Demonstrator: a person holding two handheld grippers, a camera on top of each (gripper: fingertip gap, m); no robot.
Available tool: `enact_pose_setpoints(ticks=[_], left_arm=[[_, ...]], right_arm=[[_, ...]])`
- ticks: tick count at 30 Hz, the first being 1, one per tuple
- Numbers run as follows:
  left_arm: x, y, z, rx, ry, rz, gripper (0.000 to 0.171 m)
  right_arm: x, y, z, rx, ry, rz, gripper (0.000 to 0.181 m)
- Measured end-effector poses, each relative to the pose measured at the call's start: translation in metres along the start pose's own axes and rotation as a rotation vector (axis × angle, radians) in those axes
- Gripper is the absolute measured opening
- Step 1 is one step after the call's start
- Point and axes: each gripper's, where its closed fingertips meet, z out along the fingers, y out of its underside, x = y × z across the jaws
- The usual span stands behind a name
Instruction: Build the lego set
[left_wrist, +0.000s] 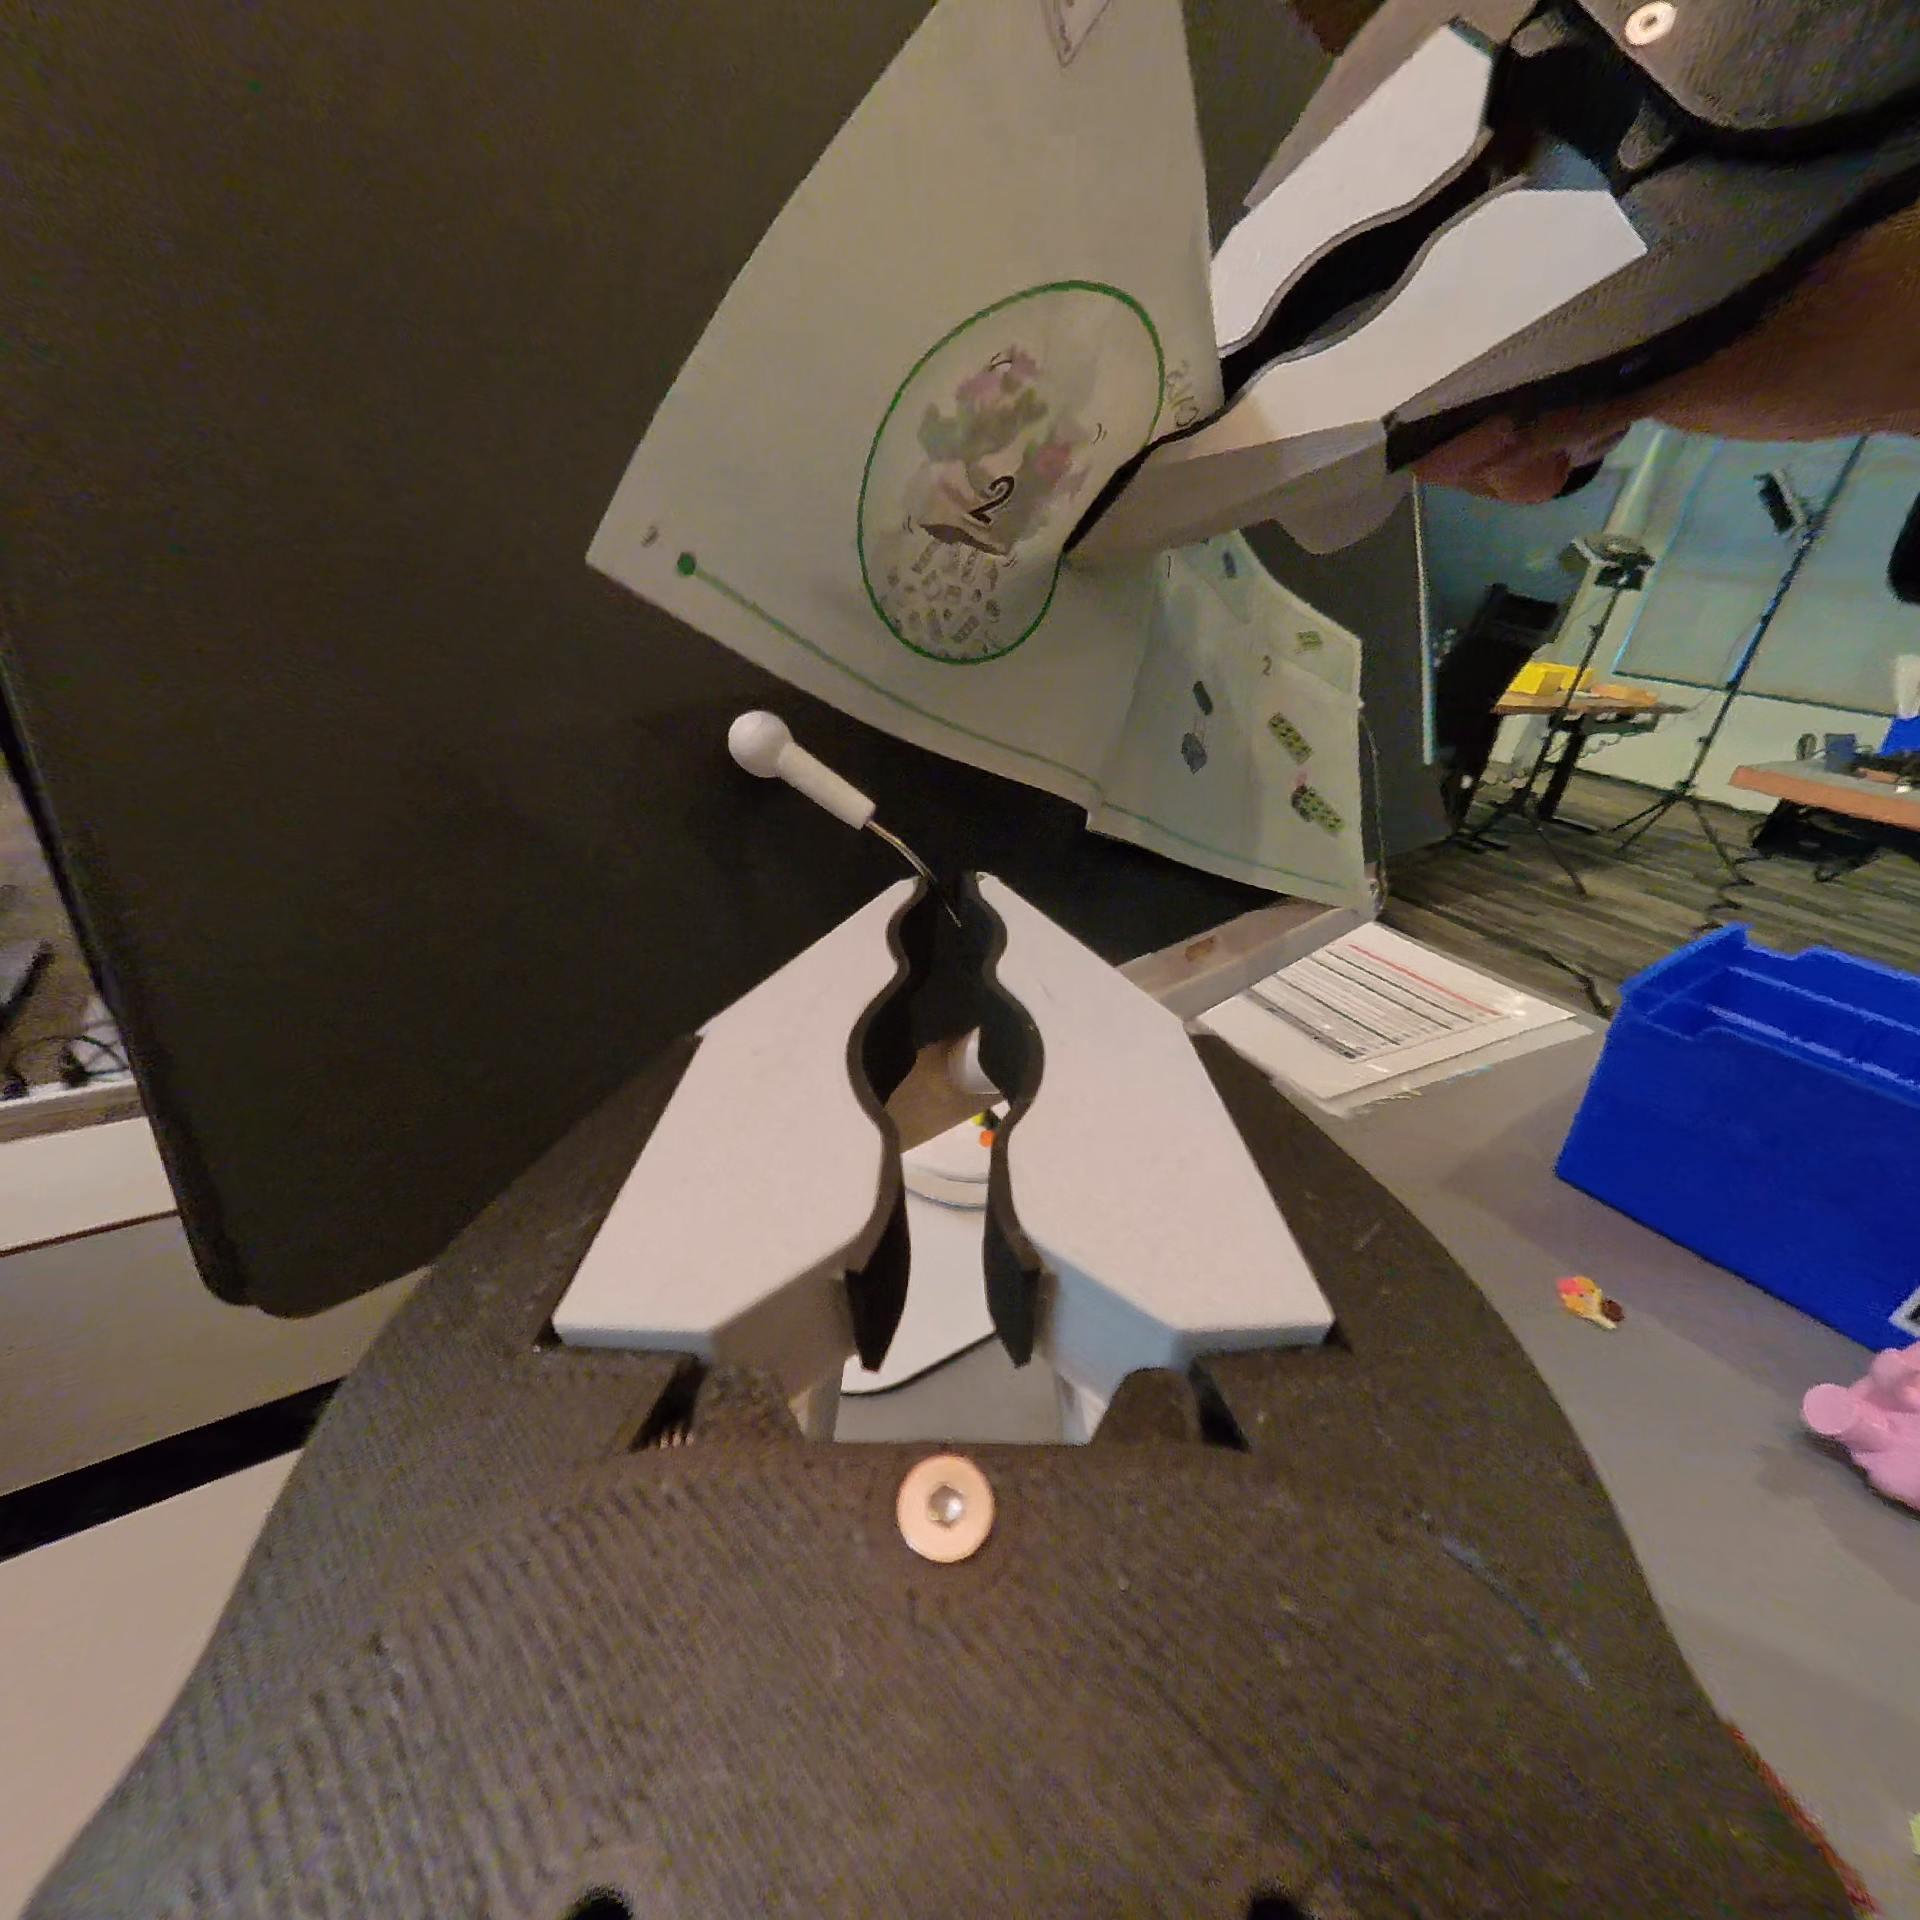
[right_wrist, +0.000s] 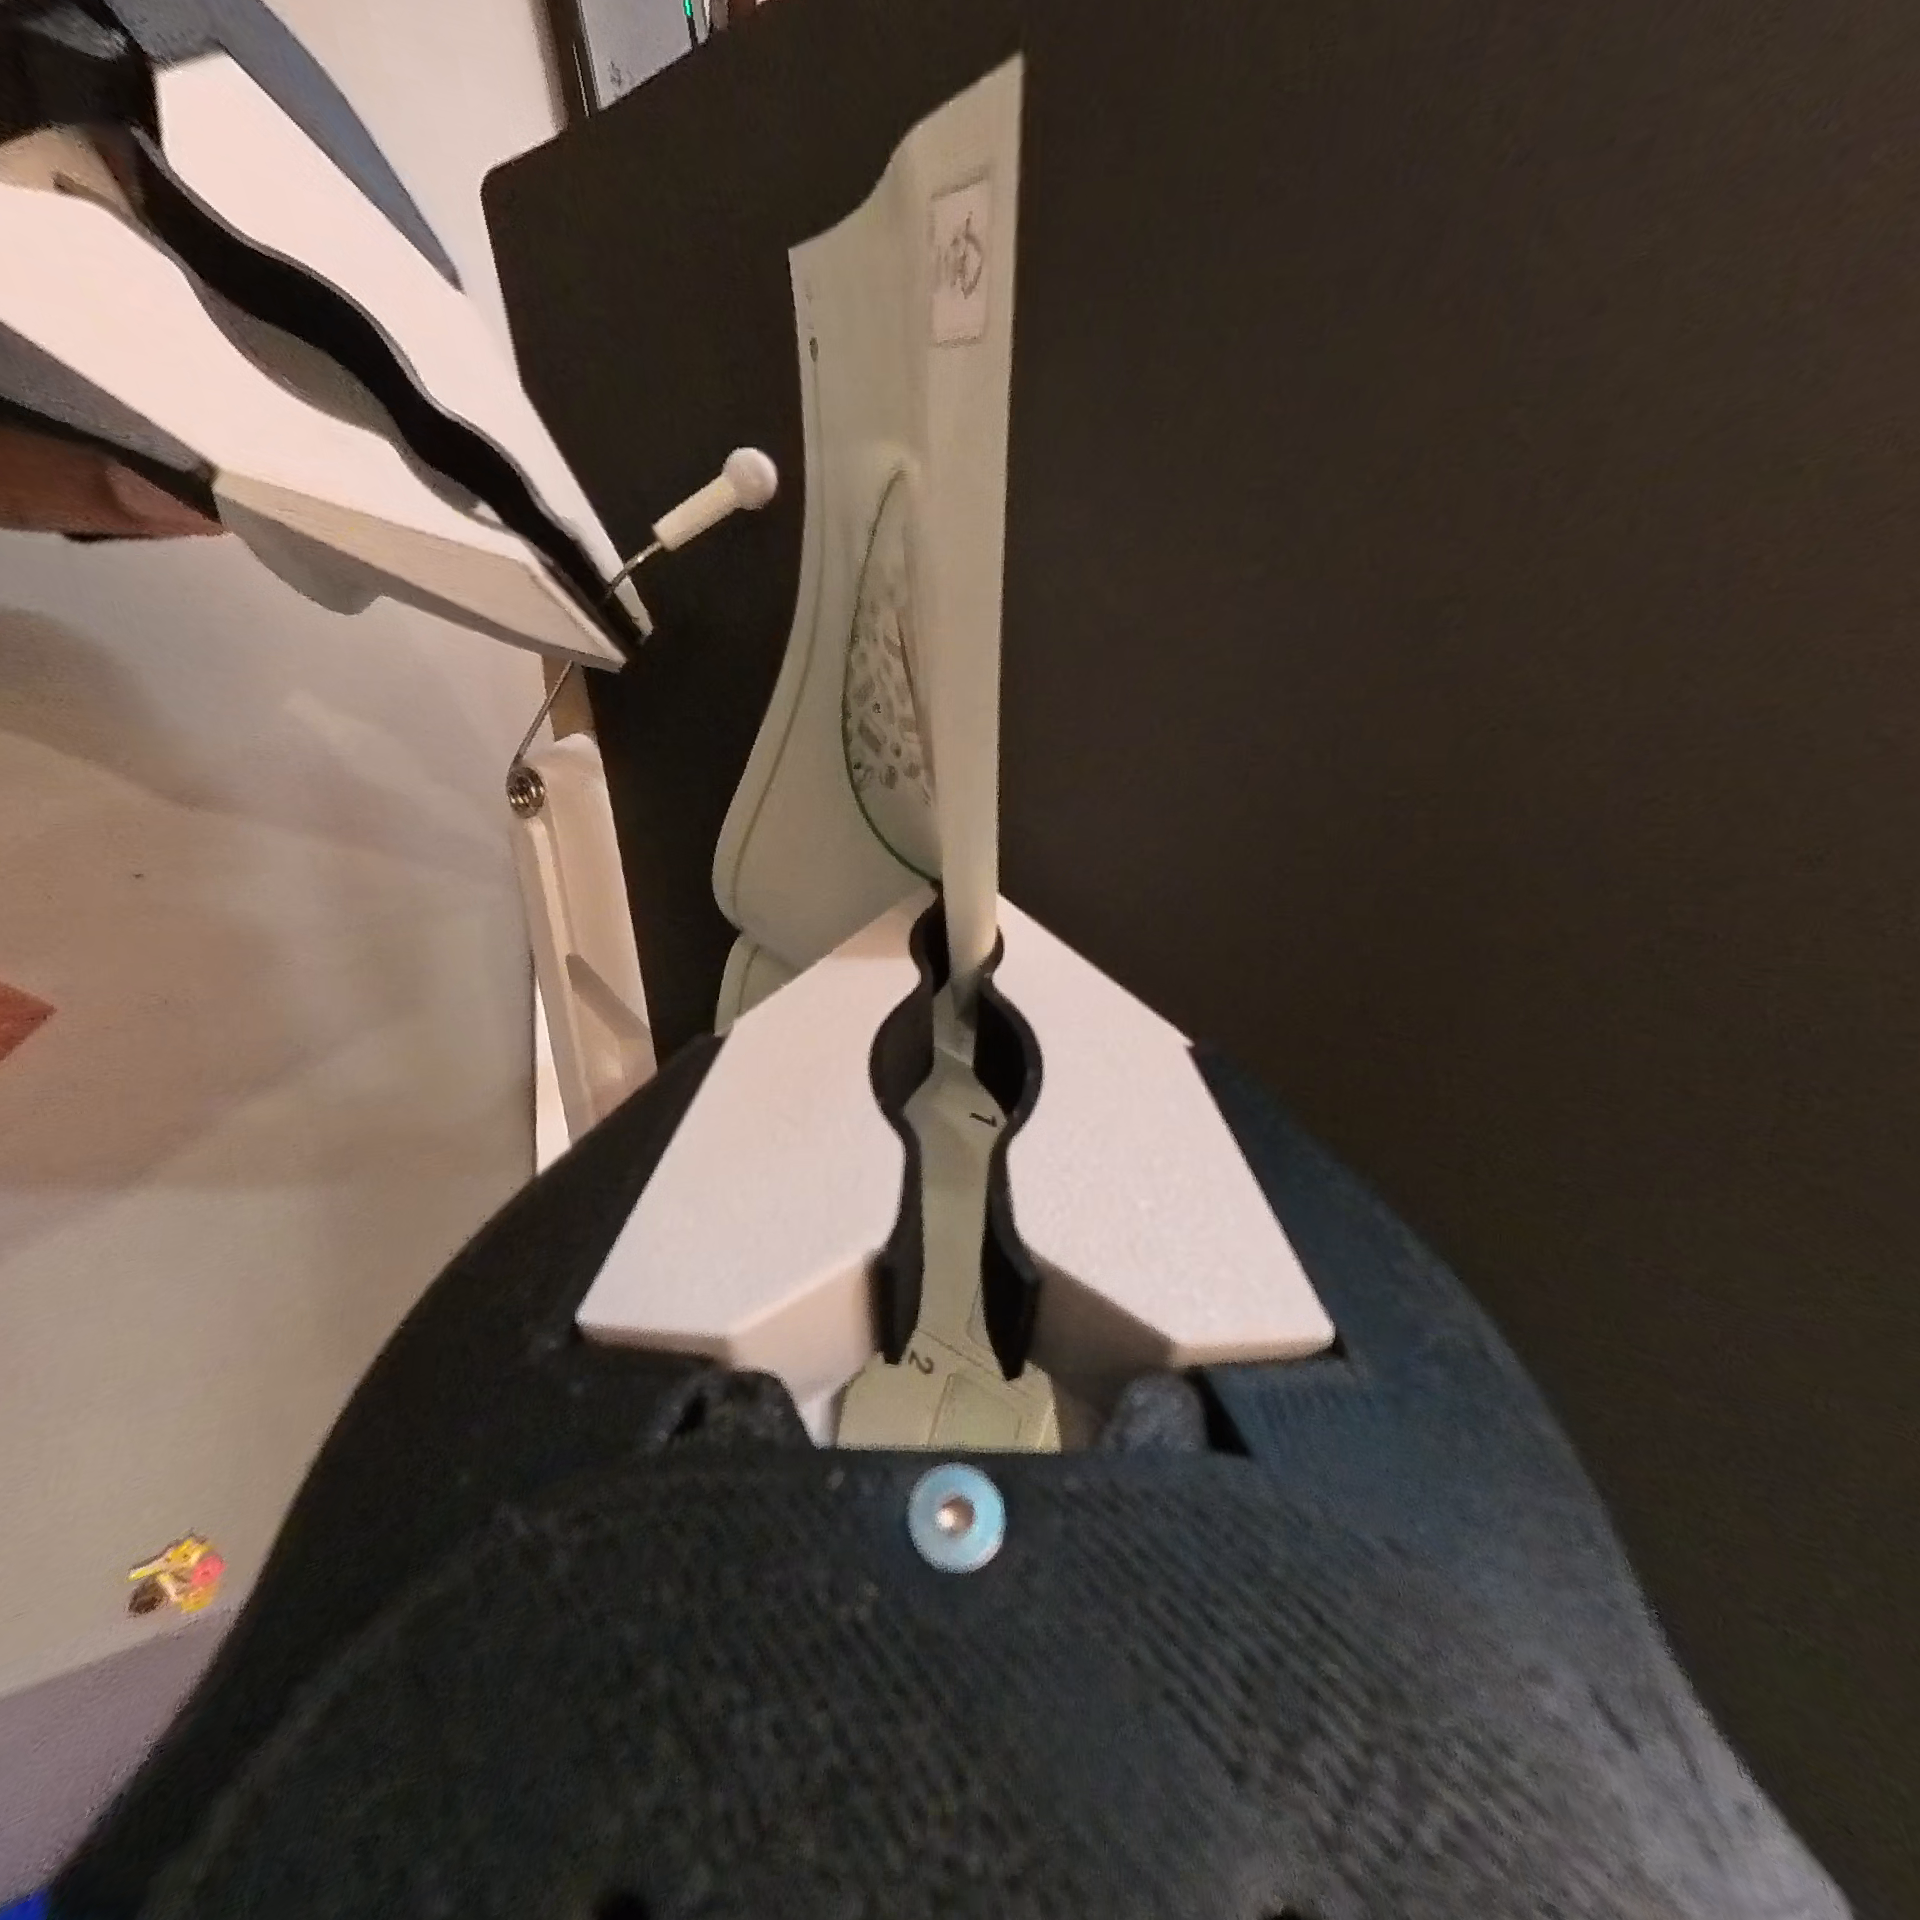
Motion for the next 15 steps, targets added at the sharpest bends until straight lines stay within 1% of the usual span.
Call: enact_pose_setpoints(ticks=[5,7,9,12,14,15], left_arm=[[0.005,-0.001,-0.001,-0.006,-0.068,0.195,0.001],[0.007,0.000,0.001,-0.014,-0.087,0.245,0.002],[0.008,0.001,0.001,-0.018,-0.084,0.243,0.002],[0.007,0.001,0.002,-0.022,-0.071,0.197,0.003],[0.006,0.002,0.001,-0.024,-0.064,0.189,0.003],[0.006,0.002,0.001,-0.025,-0.063,0.191,0.003]], right_arm=[[-0.003,0.001,0.014,-0.085,-0.033,-0.007,0.000],[-0.014,0.000,0.019,-0.102,-0.103,-0.011,0.000],[-0.028,0.004,0.024,-0.144,-0.191,-0.030,0.000],[-0.032,0.000,0.026,-0.144,-0.203,-0.069,0.000],[-0.032,-0.003,0.026,-0.131,-0.196,-0.061,0.004],[-0.031,-0.006,0.025,-0.115,-0.188,-0.052,0.009]])
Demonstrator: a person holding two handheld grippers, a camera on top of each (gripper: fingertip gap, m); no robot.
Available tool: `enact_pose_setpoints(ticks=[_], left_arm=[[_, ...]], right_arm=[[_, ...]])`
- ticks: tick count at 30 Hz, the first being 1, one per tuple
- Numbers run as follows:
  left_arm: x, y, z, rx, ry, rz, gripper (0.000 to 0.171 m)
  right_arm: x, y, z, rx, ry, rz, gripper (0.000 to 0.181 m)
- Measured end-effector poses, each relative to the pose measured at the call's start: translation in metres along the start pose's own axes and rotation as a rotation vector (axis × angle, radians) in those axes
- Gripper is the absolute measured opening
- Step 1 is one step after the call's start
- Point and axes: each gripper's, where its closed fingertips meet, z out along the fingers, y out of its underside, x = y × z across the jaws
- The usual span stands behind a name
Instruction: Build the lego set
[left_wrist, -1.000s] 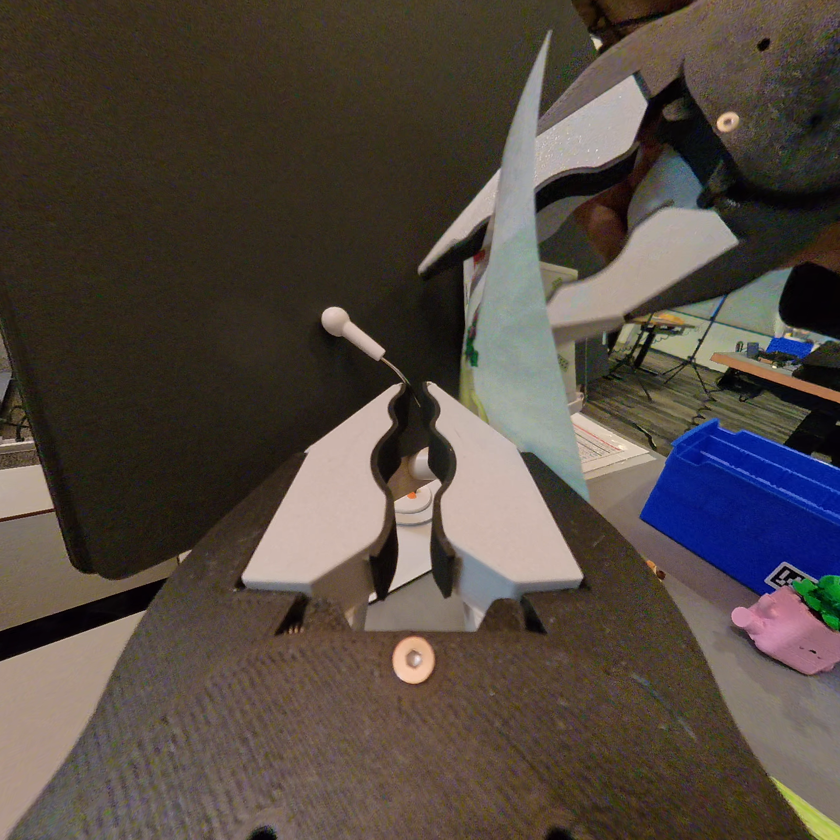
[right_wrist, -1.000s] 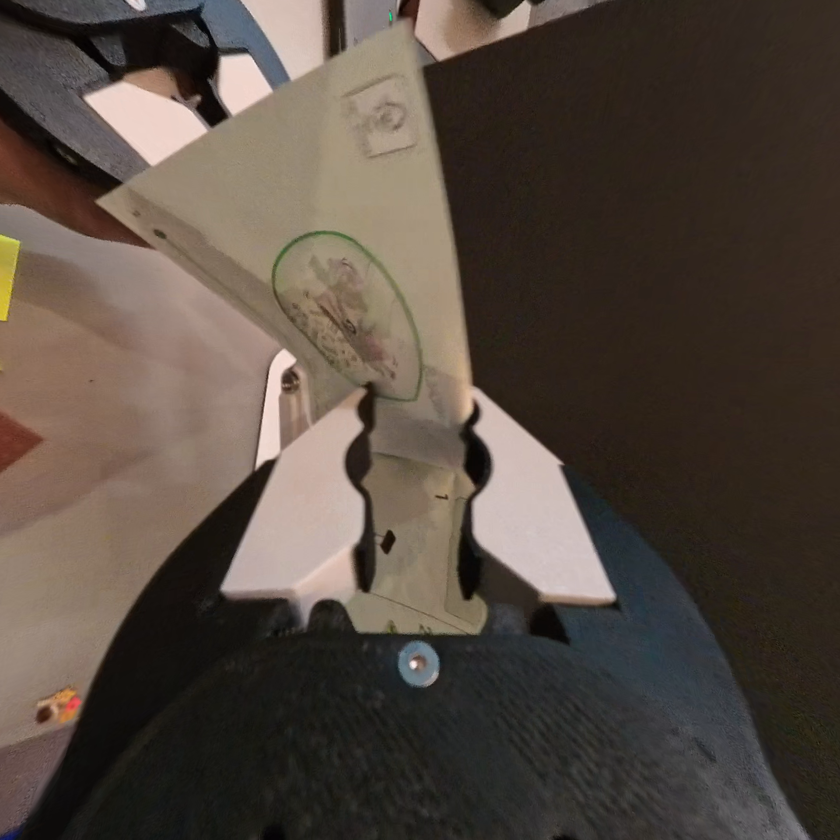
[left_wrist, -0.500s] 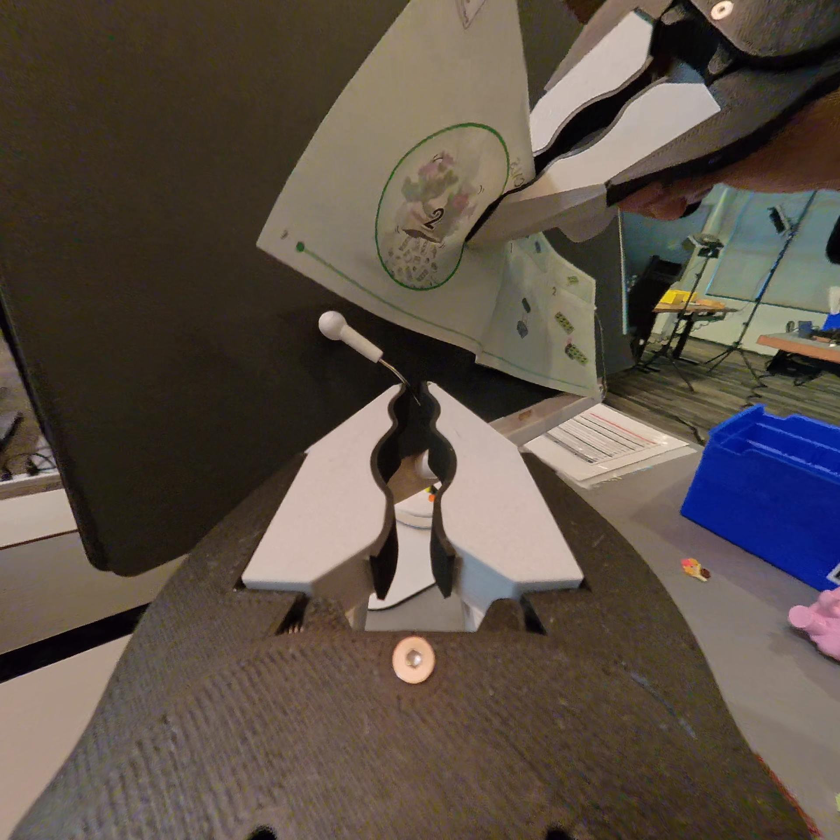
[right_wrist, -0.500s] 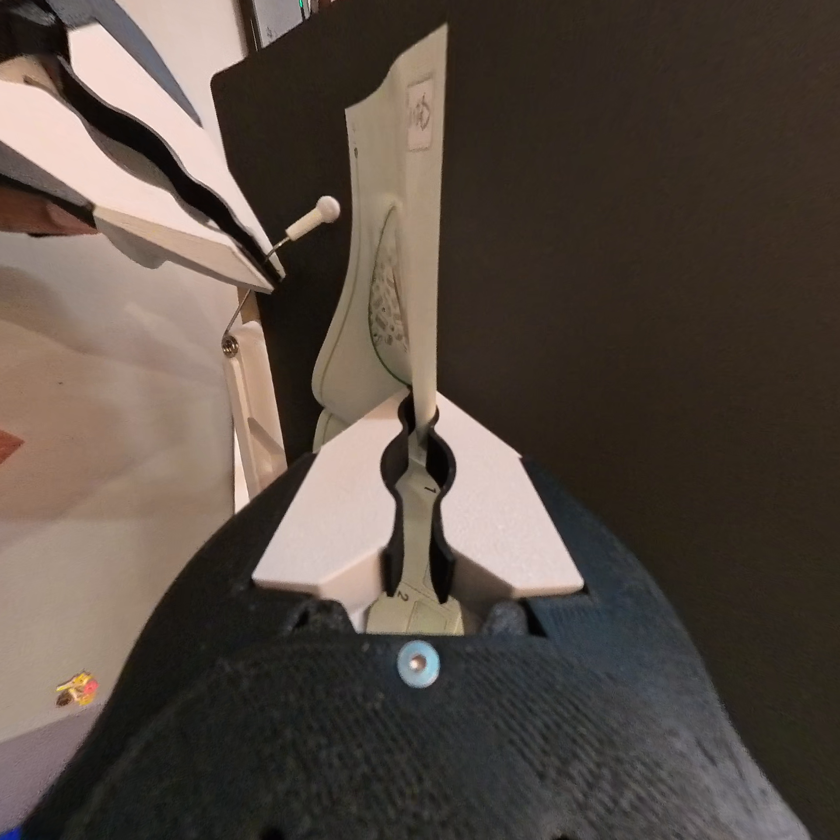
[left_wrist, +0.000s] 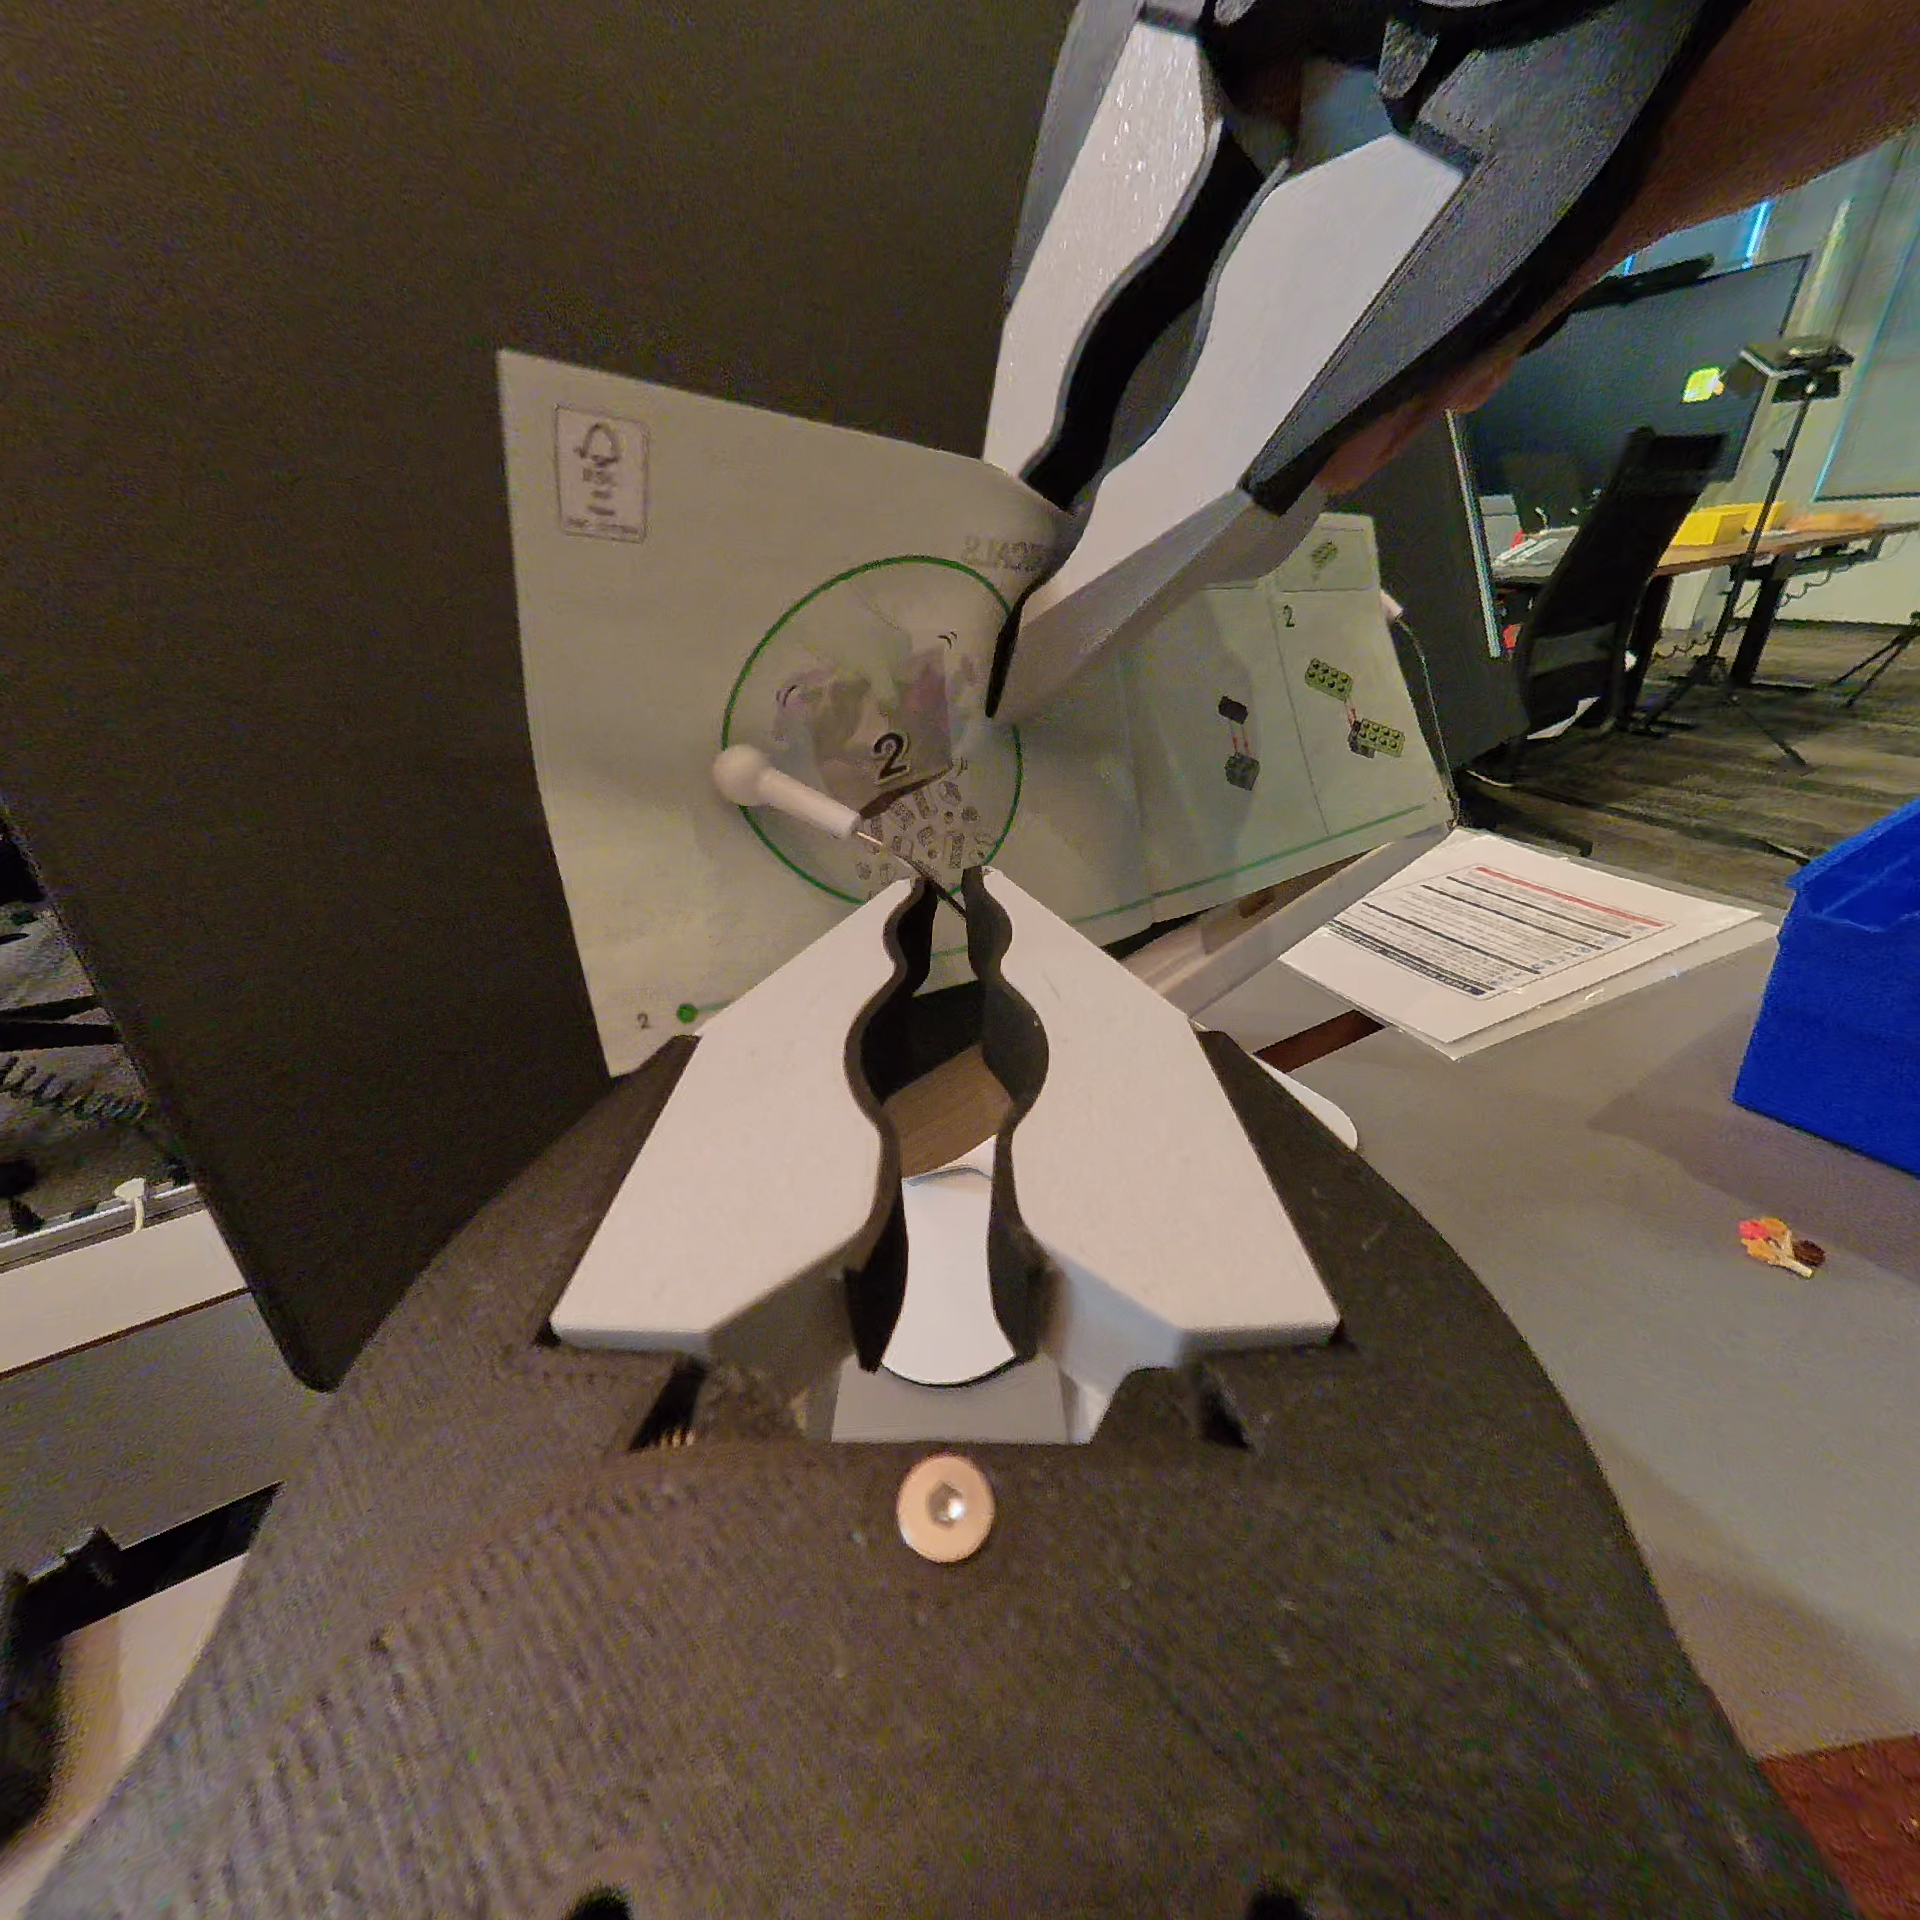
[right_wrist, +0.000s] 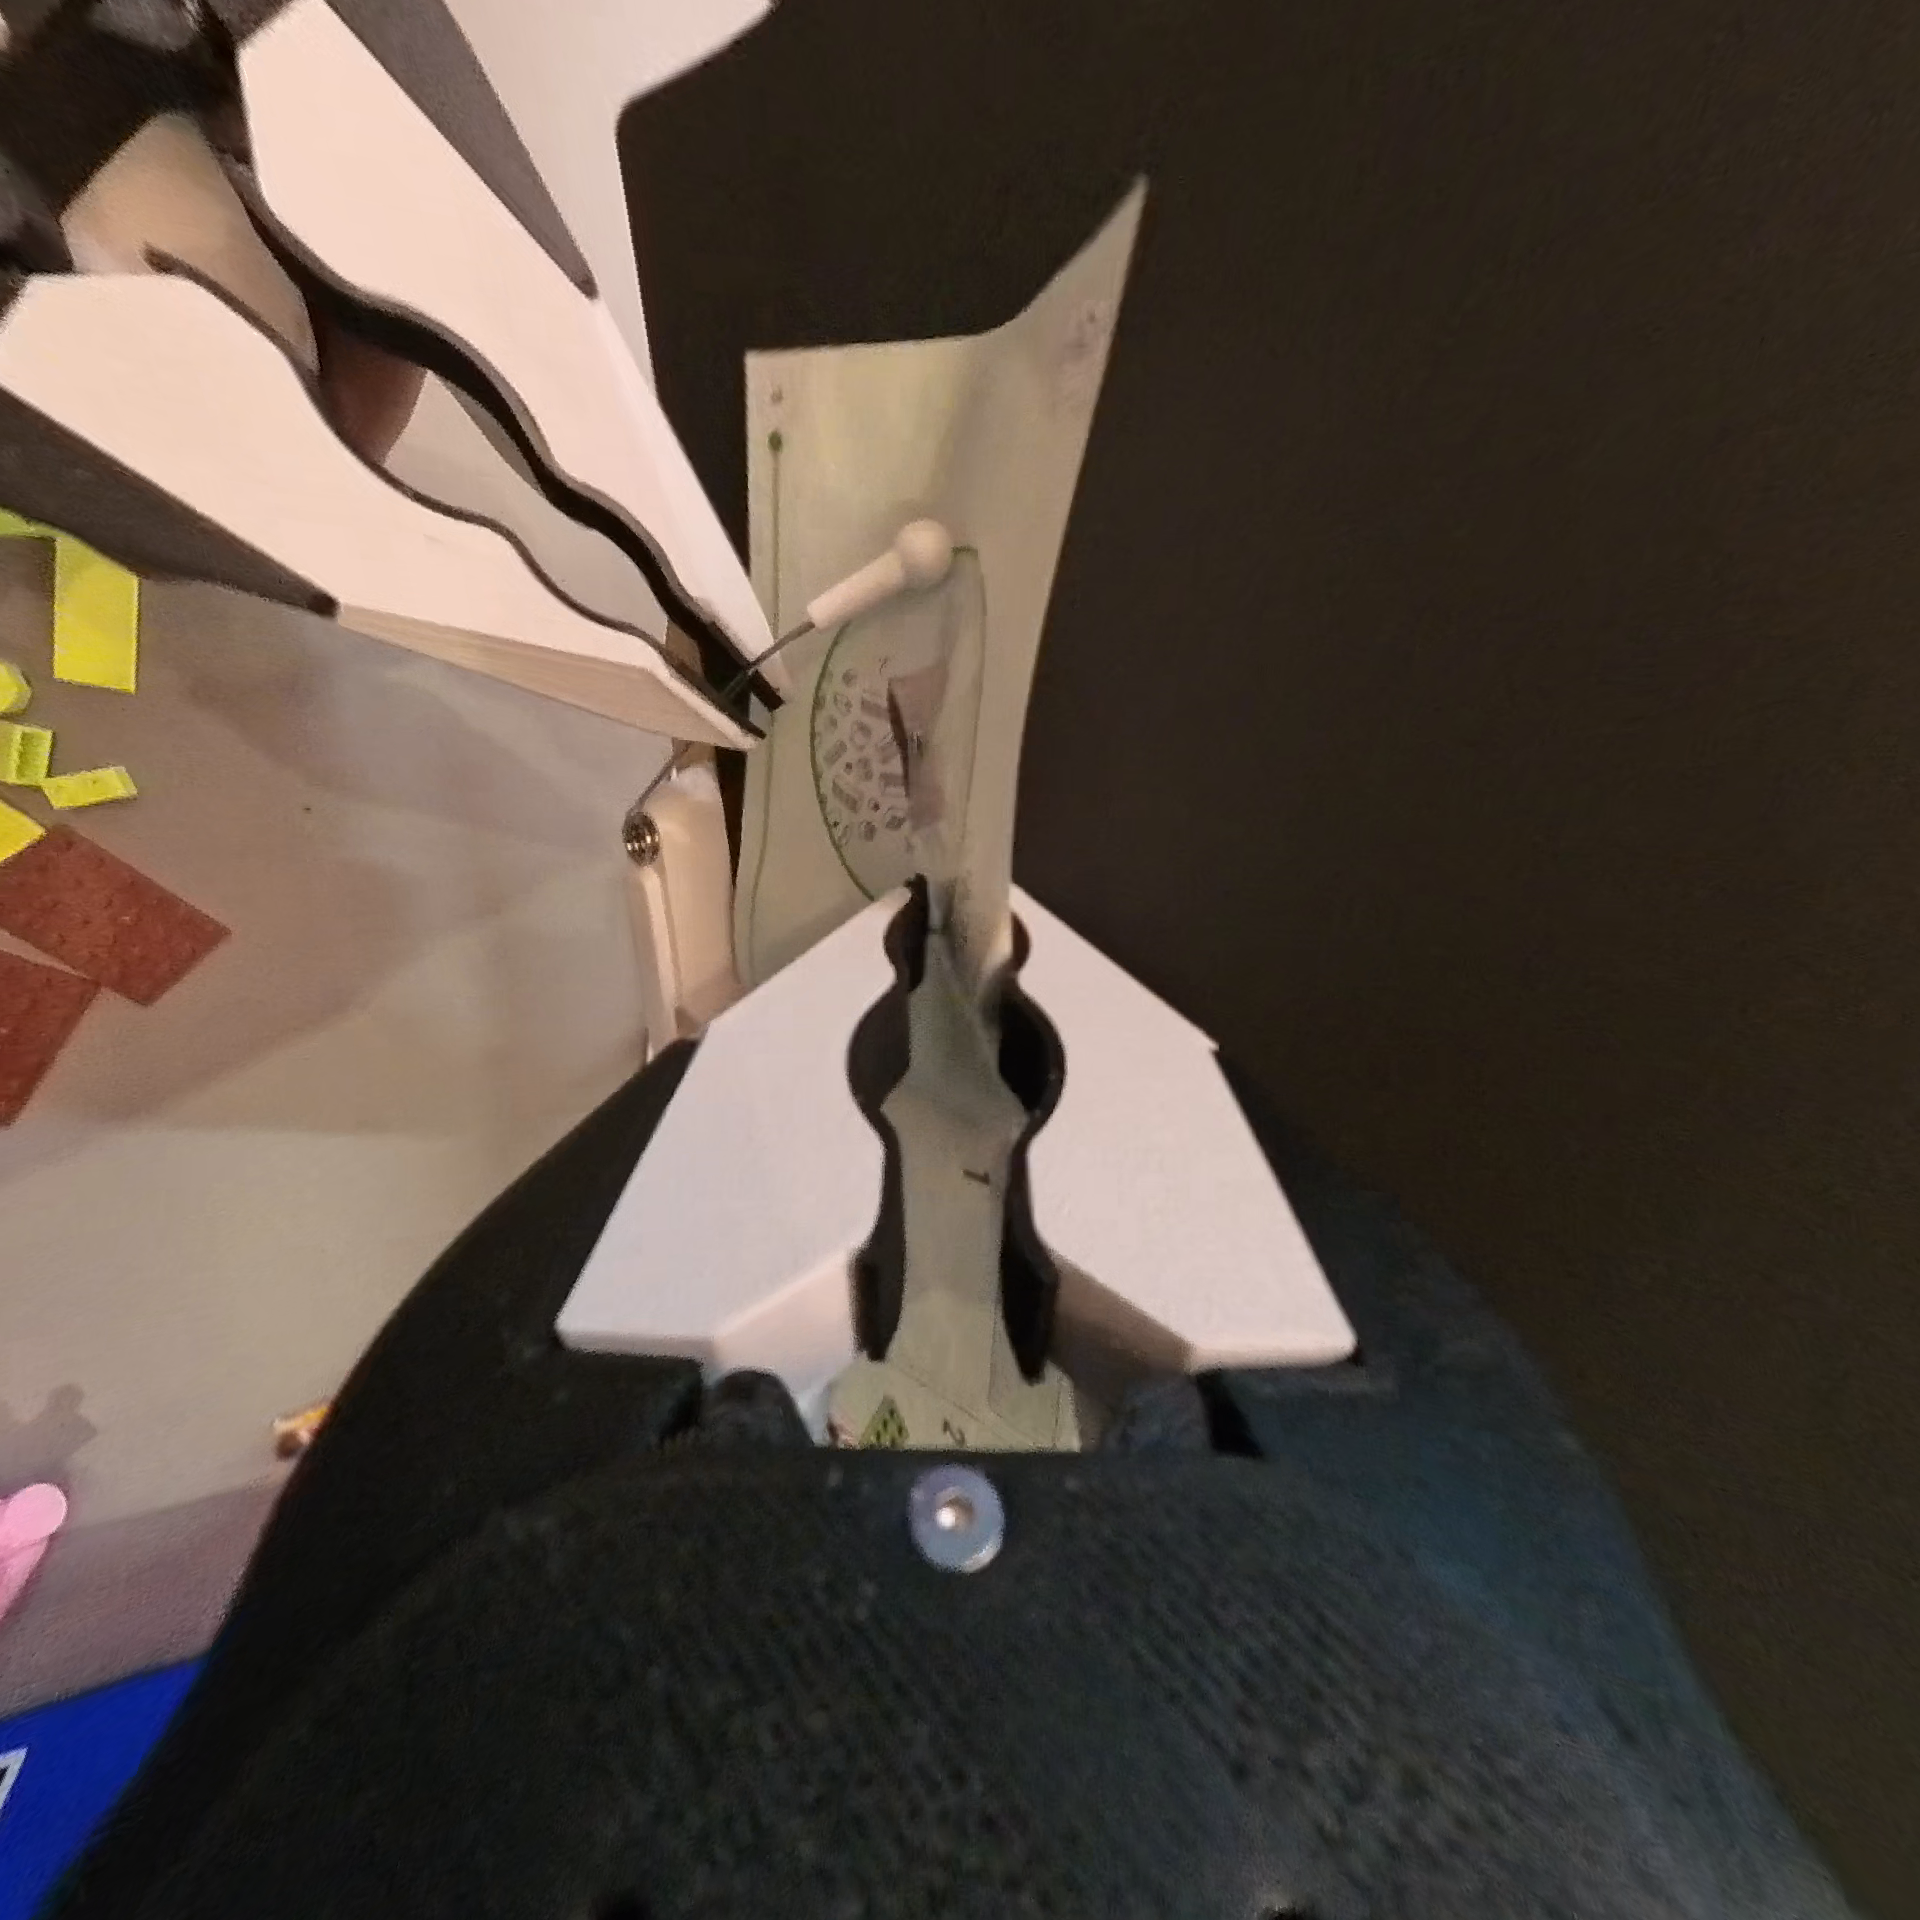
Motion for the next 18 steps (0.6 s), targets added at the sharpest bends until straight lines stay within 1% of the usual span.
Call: enact_pose_setpoints(ticks=[3,6,10,15,18], left_arm=[[0.001,0.000,-0.001,0.001,0.000,0.009,0.003],[0.001,-0.001,-0.001,-0.003,-0.006,0.023,0.003],[0.001,0.000,-0.001,-0.007,-0.006,0.016,0.003],[-0.001,0.001,-0.002,-0.014,-0.007,0.020,0.004],[-0.004,-0.003,-0.006,0.010,-0.001,0.012,0.005]], right_arm=[[0.001,-0.009,-0.006,0.074,0.040,0.029,0.028],[0.004,-0.013,-0.012,0.125,0.089,0.047,0.026],[0.009,-0.009,-0.011,0.106,0.140,0.050,0.026],[0.011,-0.018,-0.007,0.139,0.212,0.024,0.017],[0.017,-0.017,-0.009,0.130,0.288,-0.001,0.020]])
